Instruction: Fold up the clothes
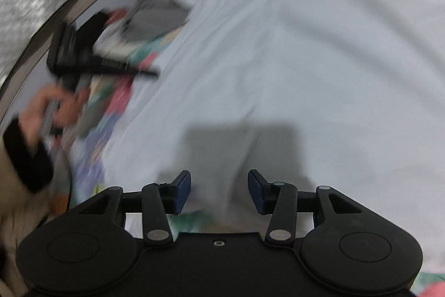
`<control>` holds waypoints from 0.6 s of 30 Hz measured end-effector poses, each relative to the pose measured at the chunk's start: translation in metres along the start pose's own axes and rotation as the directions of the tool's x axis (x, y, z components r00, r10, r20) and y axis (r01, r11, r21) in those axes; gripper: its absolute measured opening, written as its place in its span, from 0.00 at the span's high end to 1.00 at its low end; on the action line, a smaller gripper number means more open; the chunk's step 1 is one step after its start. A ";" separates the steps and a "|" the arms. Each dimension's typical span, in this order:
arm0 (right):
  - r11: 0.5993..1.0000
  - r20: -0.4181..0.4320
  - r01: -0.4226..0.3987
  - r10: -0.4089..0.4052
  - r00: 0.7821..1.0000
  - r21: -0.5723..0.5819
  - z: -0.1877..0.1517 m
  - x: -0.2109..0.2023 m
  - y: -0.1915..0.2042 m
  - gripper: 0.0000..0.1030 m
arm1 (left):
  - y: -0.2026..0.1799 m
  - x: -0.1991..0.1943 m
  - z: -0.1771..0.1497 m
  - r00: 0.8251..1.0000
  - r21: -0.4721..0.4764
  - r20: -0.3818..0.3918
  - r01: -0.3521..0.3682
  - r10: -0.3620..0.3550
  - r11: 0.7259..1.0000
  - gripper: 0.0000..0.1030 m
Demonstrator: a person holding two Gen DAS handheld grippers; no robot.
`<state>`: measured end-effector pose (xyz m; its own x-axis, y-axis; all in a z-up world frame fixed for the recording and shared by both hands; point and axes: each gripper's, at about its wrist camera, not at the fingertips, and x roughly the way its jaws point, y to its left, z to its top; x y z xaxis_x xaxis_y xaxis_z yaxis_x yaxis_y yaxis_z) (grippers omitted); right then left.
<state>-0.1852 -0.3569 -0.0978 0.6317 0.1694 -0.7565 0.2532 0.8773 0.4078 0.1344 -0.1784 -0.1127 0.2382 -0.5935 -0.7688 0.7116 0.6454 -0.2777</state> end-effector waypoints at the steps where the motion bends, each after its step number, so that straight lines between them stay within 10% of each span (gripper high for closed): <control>1: 1.000 -0.012 -0.015 0.015 1.000 -0.012 -0.003 0.003 0.002 0.79 | -0.006 -0.013 0.002 0.999 0.018 0.031 -0.018 0.017 1.000 0.95; 7: 0.998 -0.048 -0.041 0.039 0.998 -0.044 -0.011 0.010 0.010 0.82 | -0.017 -0.014 -0.020 0.989 0.068 0.019 -0.151 0.150 0.986 0.95; 18: 0.997 -0.132 -0.056 0.049 0.990 -0.050 -0.014 0.012 0.019 0.87 | 0.020 0.009 -0.020 0.993 -0.082 -0.107 -0.067 0.058 0.994 0.90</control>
<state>-0.1823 -0.3317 -0.1063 0.5412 0.2702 -0.7963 0.1802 0.8877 0.4236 0.1371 -0.1612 -0.1365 0.2074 -0.5000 -0.8408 0.6371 0.7213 -0.2717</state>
